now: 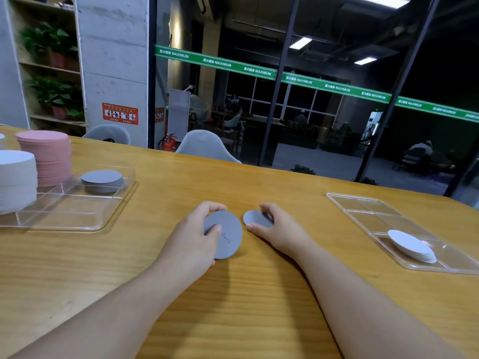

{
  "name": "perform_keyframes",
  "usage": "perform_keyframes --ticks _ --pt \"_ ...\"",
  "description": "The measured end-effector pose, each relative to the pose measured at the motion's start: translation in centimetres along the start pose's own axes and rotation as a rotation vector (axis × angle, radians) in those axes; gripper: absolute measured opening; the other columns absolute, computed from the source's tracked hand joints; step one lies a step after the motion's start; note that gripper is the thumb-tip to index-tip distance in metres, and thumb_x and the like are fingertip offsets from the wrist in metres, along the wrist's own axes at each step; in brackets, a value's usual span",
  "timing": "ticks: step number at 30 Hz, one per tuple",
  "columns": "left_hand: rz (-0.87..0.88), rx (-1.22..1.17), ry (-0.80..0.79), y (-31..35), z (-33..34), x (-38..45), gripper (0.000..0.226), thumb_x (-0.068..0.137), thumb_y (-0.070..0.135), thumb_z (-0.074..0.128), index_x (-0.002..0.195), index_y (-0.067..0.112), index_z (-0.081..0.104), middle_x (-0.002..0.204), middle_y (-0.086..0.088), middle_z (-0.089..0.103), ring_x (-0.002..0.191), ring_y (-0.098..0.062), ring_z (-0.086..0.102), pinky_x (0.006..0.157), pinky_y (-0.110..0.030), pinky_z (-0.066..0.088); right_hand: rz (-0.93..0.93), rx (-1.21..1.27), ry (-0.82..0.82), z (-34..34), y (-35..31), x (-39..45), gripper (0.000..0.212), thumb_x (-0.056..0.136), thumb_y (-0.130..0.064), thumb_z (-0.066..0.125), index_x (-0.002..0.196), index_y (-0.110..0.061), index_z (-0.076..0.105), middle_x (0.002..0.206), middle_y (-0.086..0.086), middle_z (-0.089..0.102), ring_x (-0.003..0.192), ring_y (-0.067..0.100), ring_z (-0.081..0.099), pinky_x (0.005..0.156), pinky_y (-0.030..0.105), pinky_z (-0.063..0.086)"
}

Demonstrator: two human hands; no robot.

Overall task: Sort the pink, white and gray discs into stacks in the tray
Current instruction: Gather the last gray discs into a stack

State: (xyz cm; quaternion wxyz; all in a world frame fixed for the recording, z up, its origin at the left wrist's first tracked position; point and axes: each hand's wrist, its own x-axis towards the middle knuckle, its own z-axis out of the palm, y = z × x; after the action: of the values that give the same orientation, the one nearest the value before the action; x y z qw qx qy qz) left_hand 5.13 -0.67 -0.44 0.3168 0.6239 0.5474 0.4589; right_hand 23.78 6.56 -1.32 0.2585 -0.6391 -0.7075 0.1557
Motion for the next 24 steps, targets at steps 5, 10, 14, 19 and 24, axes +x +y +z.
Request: perform_keyframes --ticks 5,10,14,19,24 --pt "0.008 0.026 0.002 -0.1 0.0 0.2 0.039 0.096 0.013 0.04 0.109 0.049 0.046 0.097 0.018 0.053 0.066 -0.029 0.064 0.067 -0.034 0.055 -0.028 0.054 -0.027 -0.2 -0.3 -0.2 0.071 0.081 -0.042 0.068 0.141 -0.027 0.034 0.142 -0.004 0.043 0.13 0.011 0.04 0.106 0.029 0.033" --pt "0.014 0.052 0.024 -0.5 0.1 0.4 0.046 0.094 0.008 0.039 0.112 0.05 0.045 0.098 0.017 0.051 0.074 -0.031 0.065 0.072 -0.039 0.054 -0.009 0.102 -0.039 -0.3 -1.3 -1.0 0.083 0.075 -0.039 0.074 0.143 -0.03 0.027 0.136 -0.003 0.042 0.132 0.015 0.027 0.108 0.033 0.027" --pt "0.033 0.032 0.047 -0.8 -0.1 0.7 0.047 0.093 0.006 0.04 0.107 0.051 0.048 0.1 0.018 0.052 0.073 -0.028 0.064 0.072 -0.041 0.055 -0.062 0.112 0.021 0.5 -2.4 -1.5 0.073 0.08 -0.028 0.072 0.141 -0.025 0.031 0.139 -0.005 0.038 0.132 0.014 0.026 0.105 0.026 0.025" --pt "0.039 0.049 0.086 -1.3 -0.7 1.1 0.044 0.093 0.007 0.043 0.107 0.048 0.05 0.098 0.017 0.053 0.069 -0.022 0.063 0.059 -0.031 0.049 -0.209 0.23 0.093 1.6 -4.0 -2.0 0.052 0.09 -0.007 0.056 0.137 -0.02 0.038 0.138 -0.007 0.042 0.127 0.003 0.036 0.096 0.007 0.023" --pt "0.094 0.115 0.093 -2.0 -1.2 1.5 0.048 0.089 0.004 0.046 0.12 0.041 0.048 0.117 0.006 0.054 0.084 -0.013 0.053 0.063 -0.017 0.038 -0.272 0.38 0.185 1.8 -5.8 -2.3 0.045 0.091 -0.005 0.054 0.132 -0.022 0.043 0.123 -0.015 0.046 0.114 -0.004 0.039 0.092 0.003 0.031"
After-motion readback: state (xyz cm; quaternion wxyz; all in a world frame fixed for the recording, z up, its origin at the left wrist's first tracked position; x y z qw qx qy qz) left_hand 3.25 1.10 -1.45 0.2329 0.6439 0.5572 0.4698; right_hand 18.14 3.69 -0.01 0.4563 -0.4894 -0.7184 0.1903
